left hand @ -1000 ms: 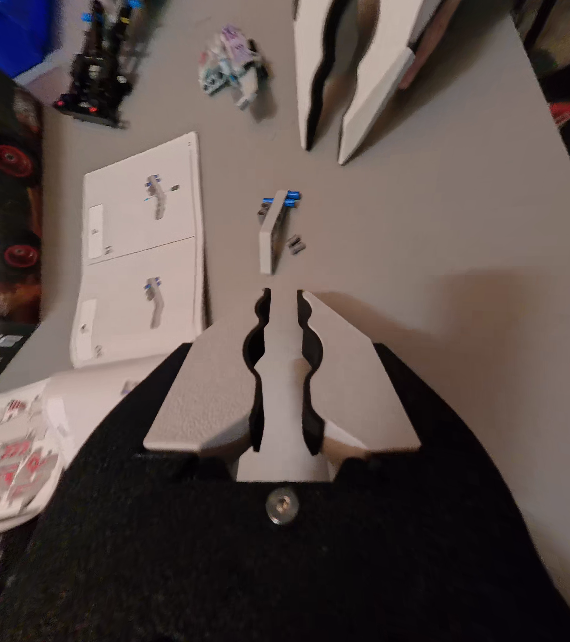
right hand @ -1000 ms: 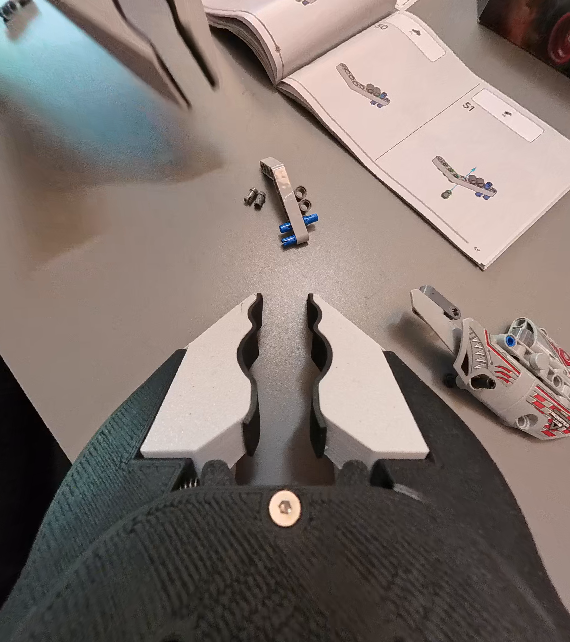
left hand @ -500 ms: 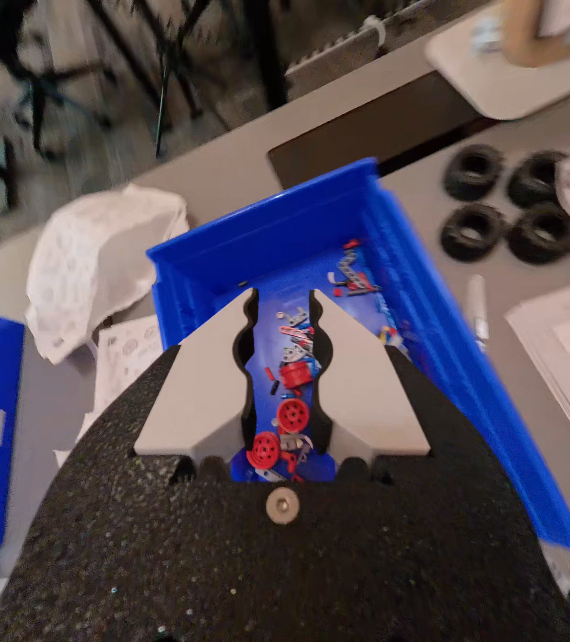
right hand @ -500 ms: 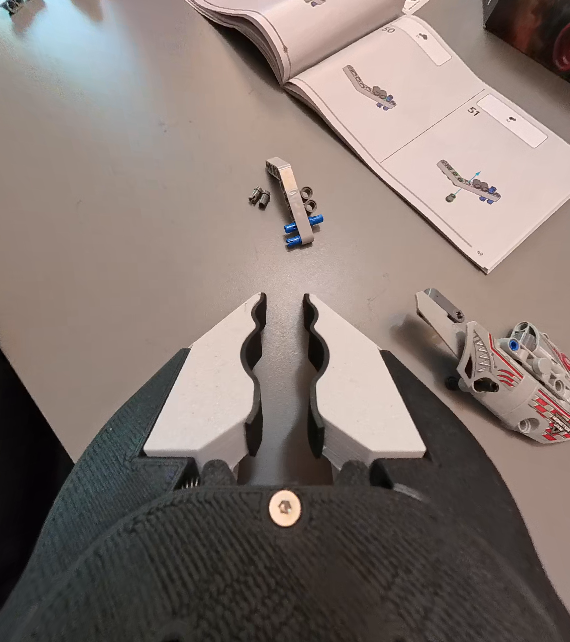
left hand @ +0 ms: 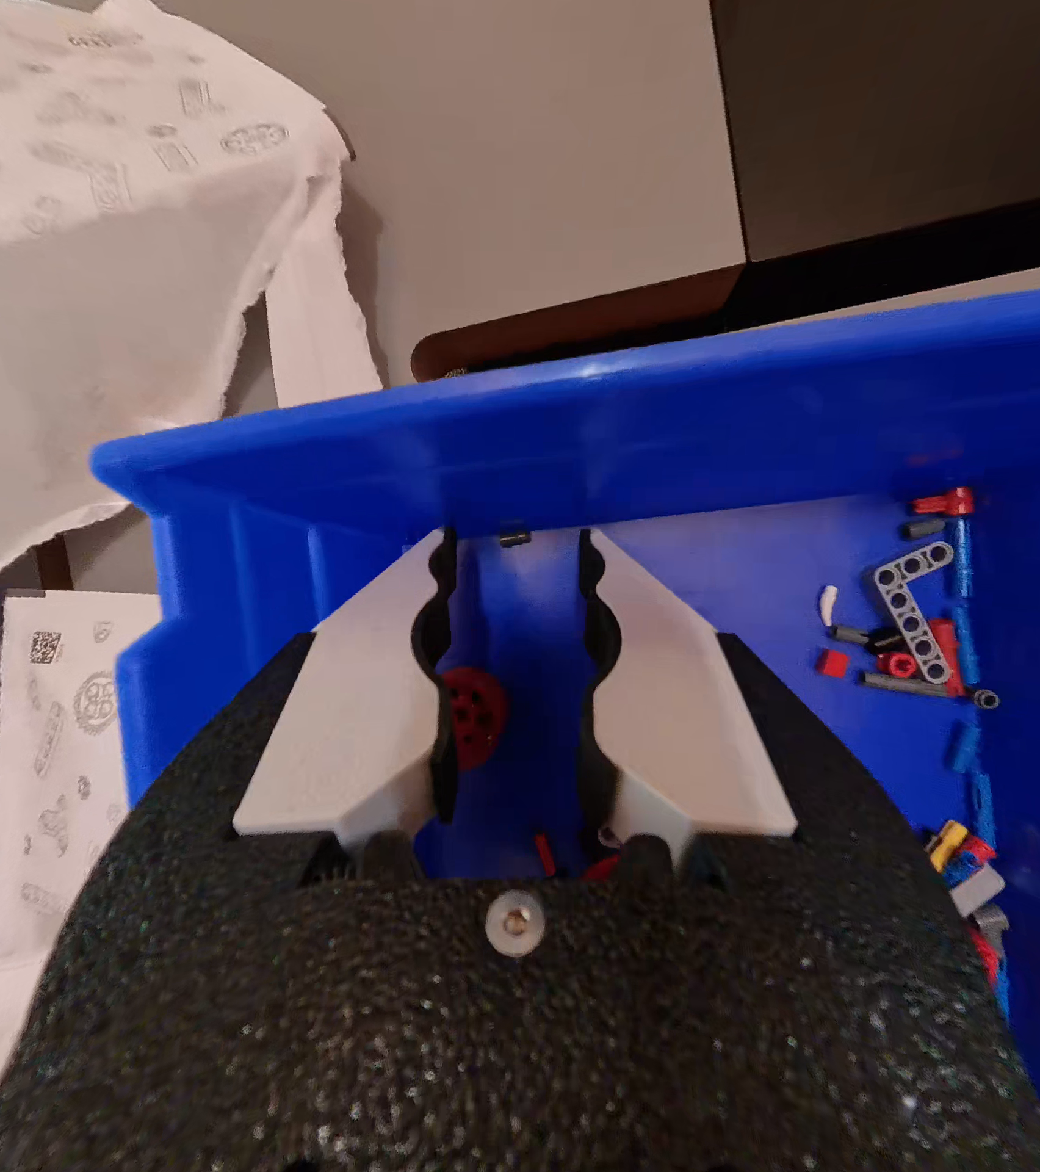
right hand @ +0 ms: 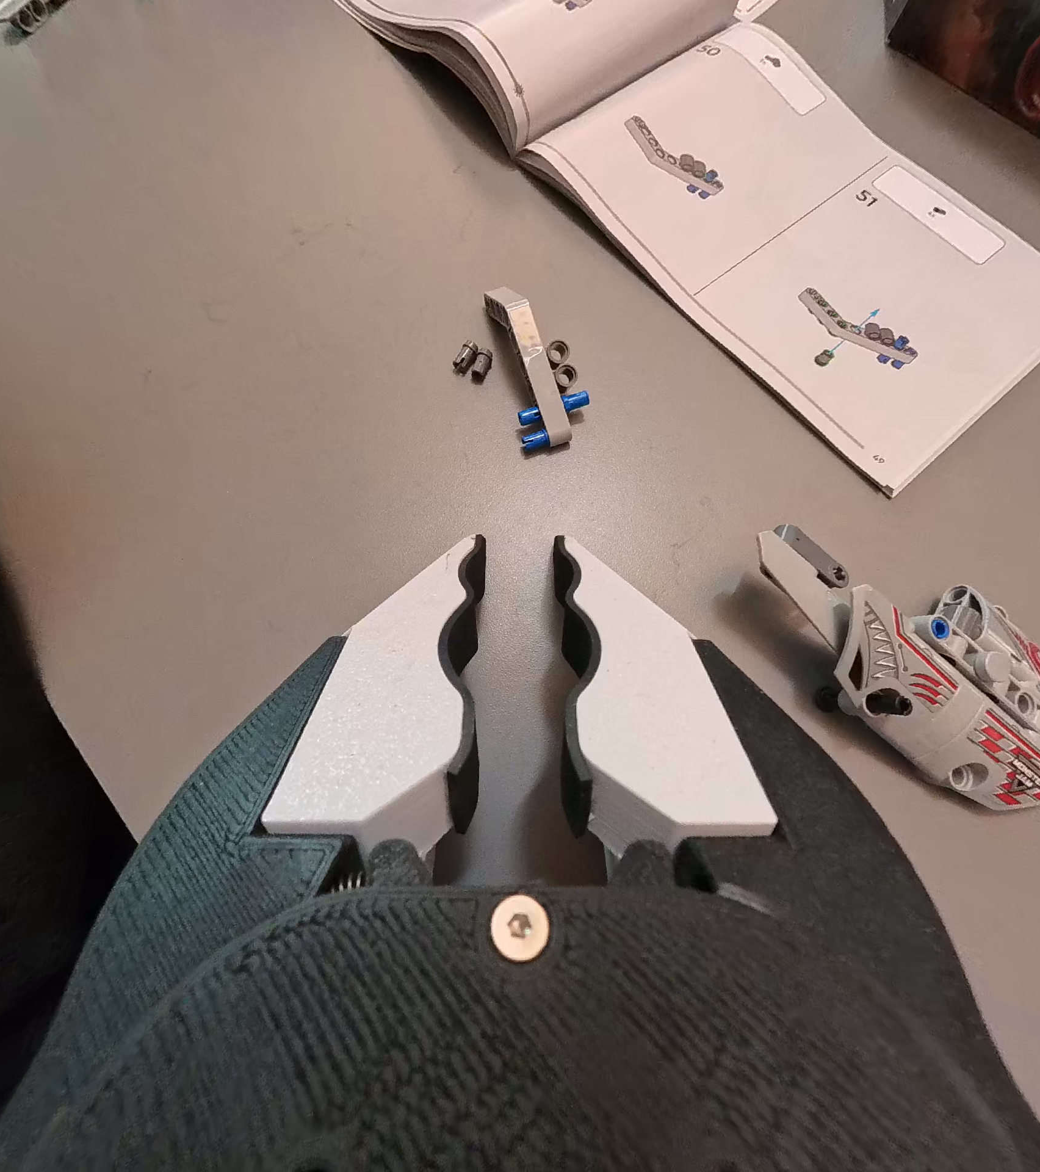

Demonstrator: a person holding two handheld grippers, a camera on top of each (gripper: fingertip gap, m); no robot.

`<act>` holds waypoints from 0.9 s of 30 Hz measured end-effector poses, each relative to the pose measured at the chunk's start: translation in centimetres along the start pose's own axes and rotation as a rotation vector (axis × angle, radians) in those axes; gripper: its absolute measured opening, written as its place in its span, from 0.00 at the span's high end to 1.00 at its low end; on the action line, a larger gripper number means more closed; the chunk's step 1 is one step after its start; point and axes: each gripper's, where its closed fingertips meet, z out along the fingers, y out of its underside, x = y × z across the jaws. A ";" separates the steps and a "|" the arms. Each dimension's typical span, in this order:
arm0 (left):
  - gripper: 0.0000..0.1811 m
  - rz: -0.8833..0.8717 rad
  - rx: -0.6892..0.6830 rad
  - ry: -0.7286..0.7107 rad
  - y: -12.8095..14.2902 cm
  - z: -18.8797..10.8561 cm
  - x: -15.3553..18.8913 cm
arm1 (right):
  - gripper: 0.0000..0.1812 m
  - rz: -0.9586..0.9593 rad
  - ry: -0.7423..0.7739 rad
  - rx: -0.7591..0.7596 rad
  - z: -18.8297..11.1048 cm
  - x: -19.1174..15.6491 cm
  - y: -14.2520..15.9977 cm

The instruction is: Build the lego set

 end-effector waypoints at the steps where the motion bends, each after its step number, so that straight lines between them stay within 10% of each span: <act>1: 0.80 -0.003 0.003 -0.002 0.0 0.2 0.0 | 0.89 0.000 0.000 0.000 0.0 0.0 0.0; 19: 0.96 -0.101 0.087 0.050 0.6 1.7 -0.3 | 0.90 -0.008 0.000 0.000 0.0 -0.1 0.0; 27: 0.96 -0.077 0.202 0.207 -0.3 -3.8 2.5 | 0.90 -0.002 -0.005 0.000 0.0 -0.1 0.0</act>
